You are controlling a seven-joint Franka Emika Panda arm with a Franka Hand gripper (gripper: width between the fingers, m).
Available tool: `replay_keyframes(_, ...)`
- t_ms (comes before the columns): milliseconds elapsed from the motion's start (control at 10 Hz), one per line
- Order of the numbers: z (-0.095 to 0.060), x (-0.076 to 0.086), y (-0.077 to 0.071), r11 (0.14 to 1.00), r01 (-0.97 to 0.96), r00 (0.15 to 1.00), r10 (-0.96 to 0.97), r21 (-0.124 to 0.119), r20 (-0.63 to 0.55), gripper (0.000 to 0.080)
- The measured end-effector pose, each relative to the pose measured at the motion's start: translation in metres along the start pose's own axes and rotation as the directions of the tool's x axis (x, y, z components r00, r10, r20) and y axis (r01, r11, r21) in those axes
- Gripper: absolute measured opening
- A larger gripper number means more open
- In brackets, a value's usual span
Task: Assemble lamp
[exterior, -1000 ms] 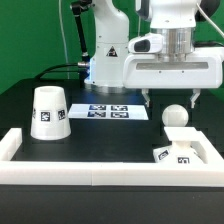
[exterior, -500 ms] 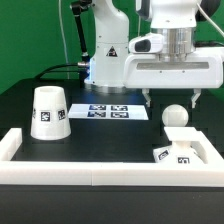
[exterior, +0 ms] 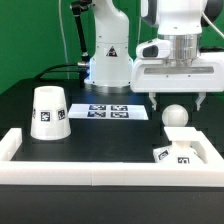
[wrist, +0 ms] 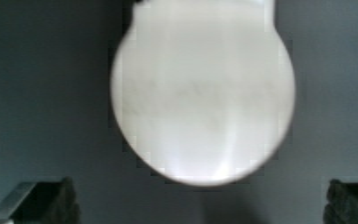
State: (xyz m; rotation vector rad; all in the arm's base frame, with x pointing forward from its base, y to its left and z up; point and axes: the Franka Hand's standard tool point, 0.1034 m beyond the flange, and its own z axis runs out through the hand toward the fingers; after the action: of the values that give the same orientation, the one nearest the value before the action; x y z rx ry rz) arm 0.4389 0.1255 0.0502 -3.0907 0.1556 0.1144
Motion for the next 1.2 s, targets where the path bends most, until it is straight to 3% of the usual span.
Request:
replay_keyframes(300, -0.005, 0.005, -0.003, 1.000, 0.005, 0.982, -0.002, -0.018, 0.187, 0.0699)
replay_keyframes(500, -0.005, 0.014, -0.003, 1.000, 0.021, 0.964, -0.016, -0.015, 0.265, 0.0699)
replay_keyframes(1000, -0.003, 0.005, 0.003, 0.999, 0.023, 0.829, 0.005, -0.043, 0.559, 0.0699)
replay_keyframes(1200, -0.001, 0.013, 0.002, 0.999, 0.012, 0.754, 0.019, -0.043, 0.656, 0.0699)
